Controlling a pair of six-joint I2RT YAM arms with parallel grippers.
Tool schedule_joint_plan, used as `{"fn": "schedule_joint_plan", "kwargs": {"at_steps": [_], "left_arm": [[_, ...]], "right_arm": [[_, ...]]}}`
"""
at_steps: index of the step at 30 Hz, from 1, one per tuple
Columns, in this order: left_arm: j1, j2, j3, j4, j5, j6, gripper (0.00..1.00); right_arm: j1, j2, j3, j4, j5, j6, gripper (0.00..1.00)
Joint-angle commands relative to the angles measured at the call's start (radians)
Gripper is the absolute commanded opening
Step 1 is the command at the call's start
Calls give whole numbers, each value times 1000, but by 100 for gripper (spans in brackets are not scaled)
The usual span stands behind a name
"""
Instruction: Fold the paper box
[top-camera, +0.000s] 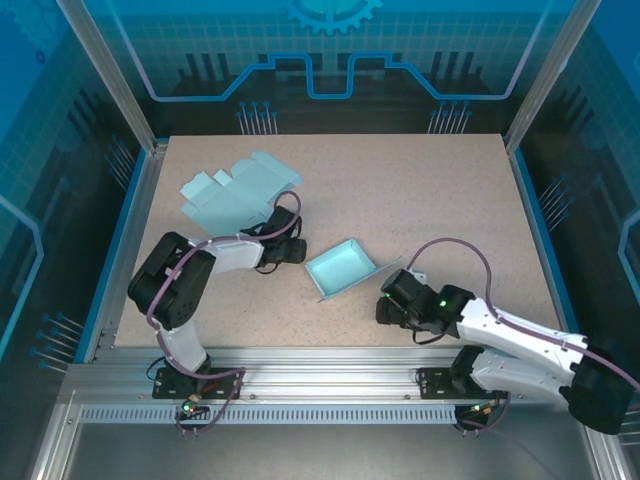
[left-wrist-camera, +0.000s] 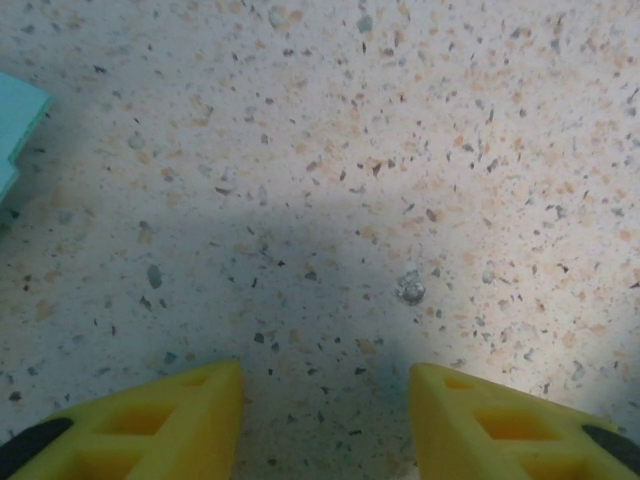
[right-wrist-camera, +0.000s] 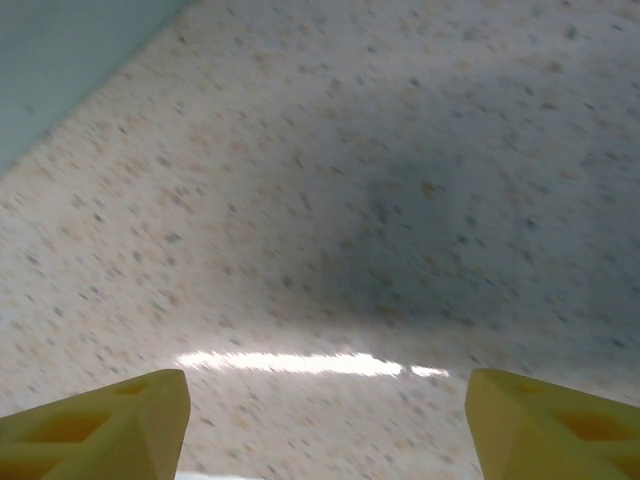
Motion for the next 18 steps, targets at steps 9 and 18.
{"fn": "schedule_joint_plan", "kwargs": {"at_steps": [9,18], "left_arm": [[-15,-91,-203,203,212,-146,46],[-158,-154,-259,221,200,-208,46]], "right_arm": [[-169,206,52,314,-109,-90,67],[-363,364,209,322,-197,-259,67]]}}
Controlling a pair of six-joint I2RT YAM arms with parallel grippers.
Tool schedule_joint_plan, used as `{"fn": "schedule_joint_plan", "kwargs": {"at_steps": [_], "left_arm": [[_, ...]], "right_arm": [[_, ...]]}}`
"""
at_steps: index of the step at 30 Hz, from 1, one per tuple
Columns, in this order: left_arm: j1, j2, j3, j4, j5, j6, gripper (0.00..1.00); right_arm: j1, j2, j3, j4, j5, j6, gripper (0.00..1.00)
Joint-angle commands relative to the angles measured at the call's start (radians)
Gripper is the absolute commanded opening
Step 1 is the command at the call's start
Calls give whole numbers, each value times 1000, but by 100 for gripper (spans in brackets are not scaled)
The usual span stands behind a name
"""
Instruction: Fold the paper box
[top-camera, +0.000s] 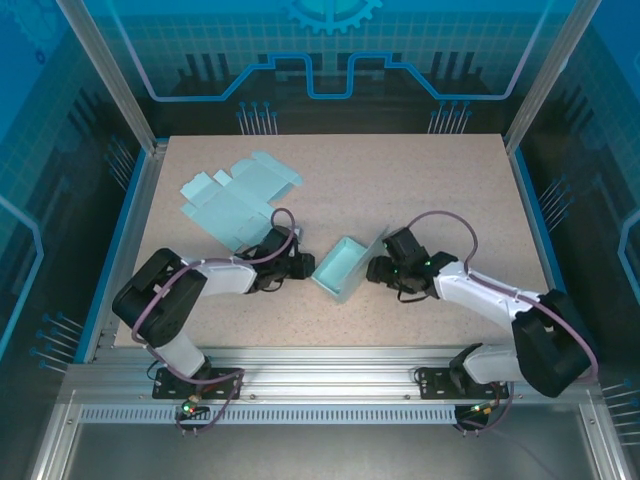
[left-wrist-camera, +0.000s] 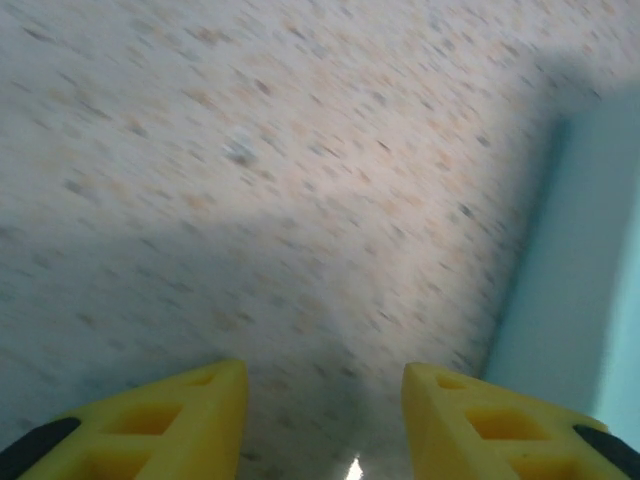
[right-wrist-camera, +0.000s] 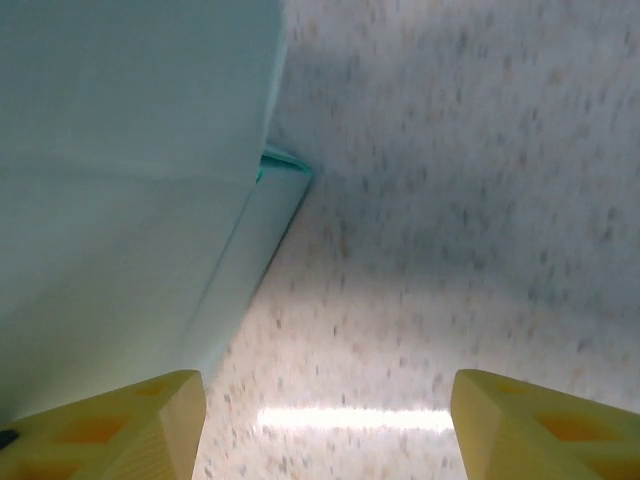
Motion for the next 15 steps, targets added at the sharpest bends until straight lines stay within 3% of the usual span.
{"fn": "schedule_joint_plan", "kwargs": {"at_steps": [1,9,12,15], "left_arm": [[-75,-40,-41,-18,64,-66,46],[-244,-76,-58,81,40,-149,46],[-267,-104,-74,114,14,-168,46],[-265,-201,-105,75,-67,-156,49]], "right_arm": [[-71,54,80,25,-62,-106,67],[-205,247,285,-35,-153,-250,67],[-254,240,325,-107,-137,-283,70],[-292,154,333,-220,-53,-307,80]]}}
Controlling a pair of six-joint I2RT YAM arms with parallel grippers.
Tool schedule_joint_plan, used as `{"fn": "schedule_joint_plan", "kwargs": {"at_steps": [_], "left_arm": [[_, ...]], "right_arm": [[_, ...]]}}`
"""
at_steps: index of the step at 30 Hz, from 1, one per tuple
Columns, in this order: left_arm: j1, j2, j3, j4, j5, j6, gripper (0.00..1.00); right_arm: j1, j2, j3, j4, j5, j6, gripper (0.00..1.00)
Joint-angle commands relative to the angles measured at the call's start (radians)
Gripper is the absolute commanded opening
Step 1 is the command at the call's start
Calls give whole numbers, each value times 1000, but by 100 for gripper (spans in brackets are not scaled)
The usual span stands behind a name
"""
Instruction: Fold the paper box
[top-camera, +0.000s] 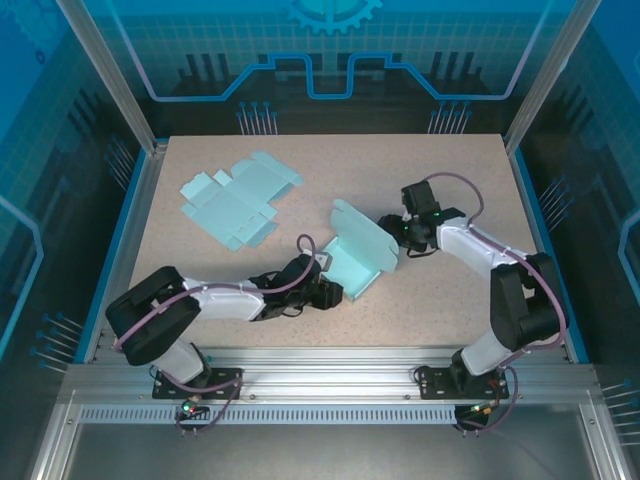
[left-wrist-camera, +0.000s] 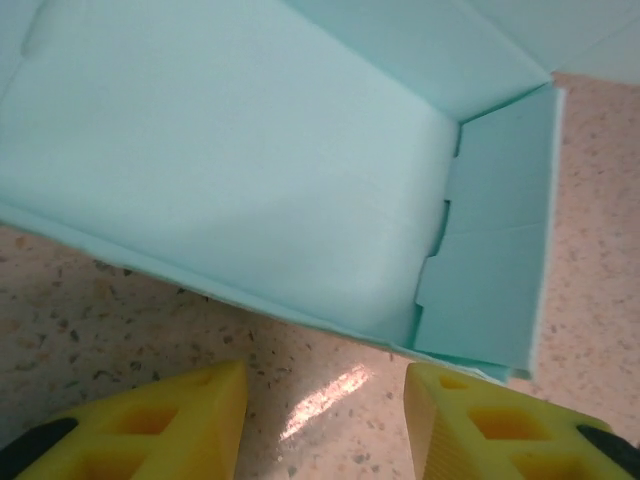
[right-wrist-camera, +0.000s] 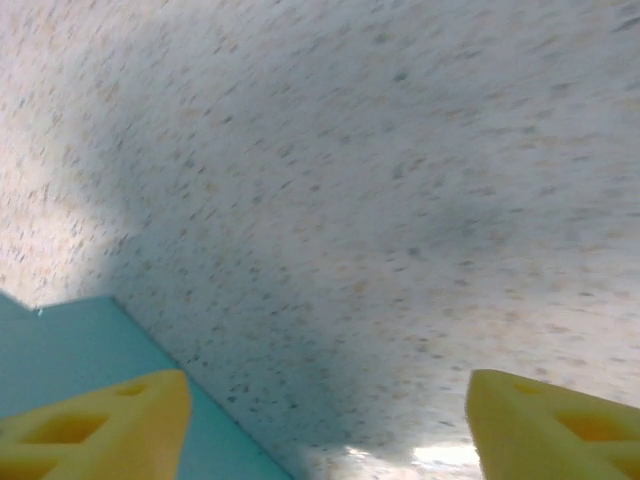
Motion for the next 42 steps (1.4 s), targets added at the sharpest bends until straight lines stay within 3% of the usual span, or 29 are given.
{"fn": "schedule_joint_plan", "kwargs": {"at_steps": [1,4,6,11,17,22,28,42], "left_arm": [[1,-133,-25,-42,-115,6,51],[38,-246,3,-198,-213,77,58],[101,-296,12,-247,-215,101,61],[295,-285,49,-233,-10,163,69],[364,-101,137,-138,172,232,72],[364,54,197,-47,322,203,71],[342,117,169,43,409,130,70],[164,53,-22,250,319,-49,69]], "right_arm": [[-37,-113,19,-184,94,-61,83],[-39,-247,-30,-278,182,-50,93],[-39,-343,-84,-316,198,-35,100],[-33,-585,-221,-388,152,37,100],[-30,-844,-348,-406,35,117,100],[-26,-902,-428,-342,-90,142,100],[-23,-877,-437,-273,-106,116,100],[-93,-882,-395,-176,-87,95,100]]}}
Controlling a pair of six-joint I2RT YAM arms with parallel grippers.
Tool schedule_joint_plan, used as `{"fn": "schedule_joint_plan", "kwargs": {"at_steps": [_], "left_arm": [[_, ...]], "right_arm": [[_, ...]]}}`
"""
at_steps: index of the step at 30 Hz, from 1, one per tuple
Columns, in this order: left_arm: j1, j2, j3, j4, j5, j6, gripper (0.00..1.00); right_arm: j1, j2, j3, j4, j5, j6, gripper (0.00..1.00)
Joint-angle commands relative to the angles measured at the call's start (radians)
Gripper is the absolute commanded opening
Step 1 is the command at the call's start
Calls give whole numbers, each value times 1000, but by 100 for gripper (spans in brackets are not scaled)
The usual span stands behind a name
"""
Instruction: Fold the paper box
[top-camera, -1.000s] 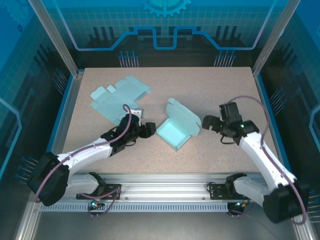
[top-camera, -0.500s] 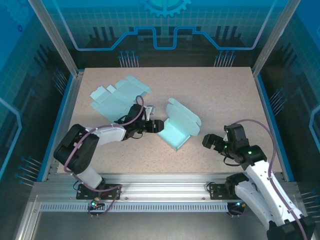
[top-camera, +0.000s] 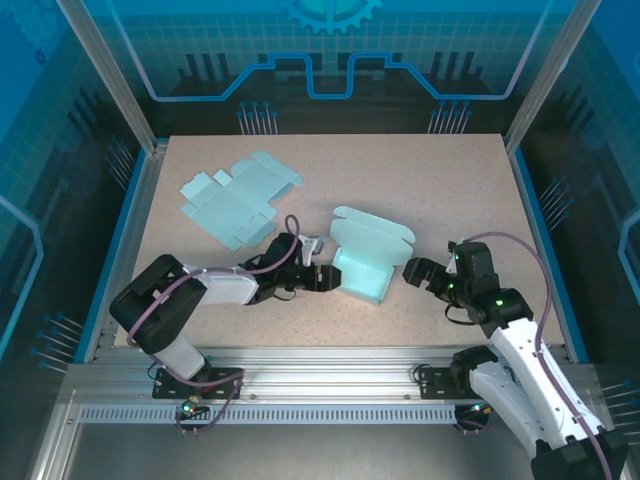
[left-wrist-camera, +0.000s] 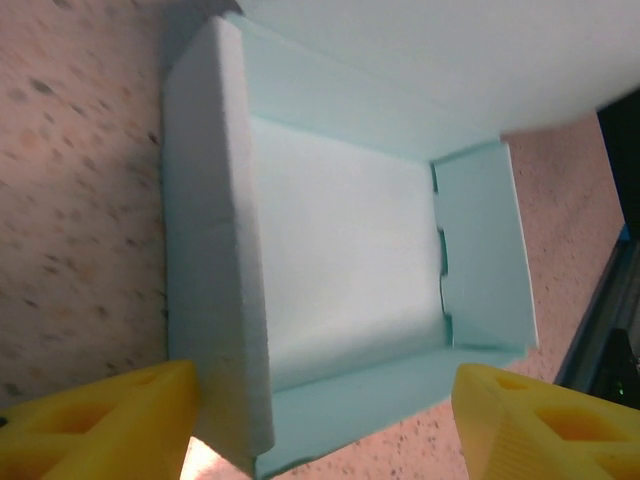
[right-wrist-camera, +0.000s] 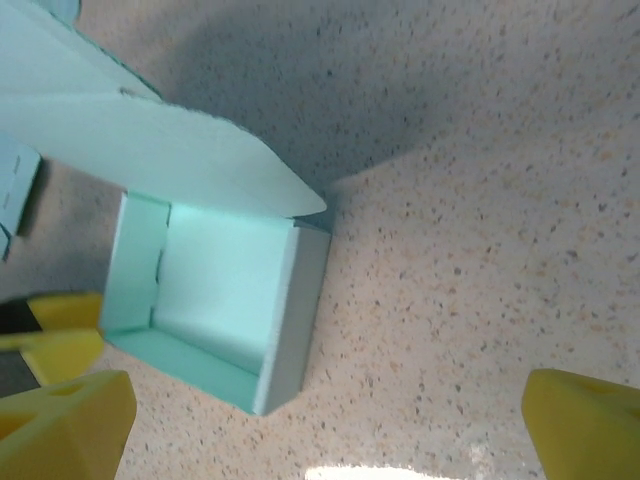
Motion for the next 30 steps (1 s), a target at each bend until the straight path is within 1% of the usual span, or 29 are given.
{"fn": "schedule_joint_plan", "kwargs": {"at_steps": [1,4,7,9,11,12,15,16,17,19,20,22,24,27,30], "left_arm": [[-39,-31,-41,120,-35,-79,69],[-77,-32,-63,180,-49,-109,69],[-103,-43,-81,254,-42,-131,68],[-101,-78,-99,267,-63,-128,67],[-99,-146,-107,206,-125,-81,67],[-93,-189,-97,135,-170,-37,67],[-67,-295,-36,-129,-317,135,69],[-48,-317,-18,-182,-344,213,69],[-25,-330,-2,-213,-345,284,70],[53,-336,27,-242,-311,413,70],[93,-332,39,-245,-277,446,70],[173,-305,79,-245,-160,526,70],[197,-263,129,-271,-112,626,71],[197,-188,206,-312,-68,744,74],[197,-132,247,-302,15,801,75]], "right_arm": [[-43,-9,36,41,-12,-13,100],[-83,1,43,24,-5,20,100],[-126,24,28,90,-70,-35,100],[-135,44,23,111,-58,-65,100],[-139,67,29,118,-54,-135,100],[-139,80,40,111,-65,-172,100],[-140,100,50,136,-121,-250,97],[-140,100,48,156,-145,-271,95],[-140,103,47,171,-159,-282,92],[-141,117,54,195,-170,-311,83],[-140,126,59,202,-167,-325,82],[-140,151,67,219,-166,-368,83],[-140,180,82,225,-168,-409,83],[-139,226,103,239,-171,-464,81],[-141,277,117,264,-188,-500,79]]}}
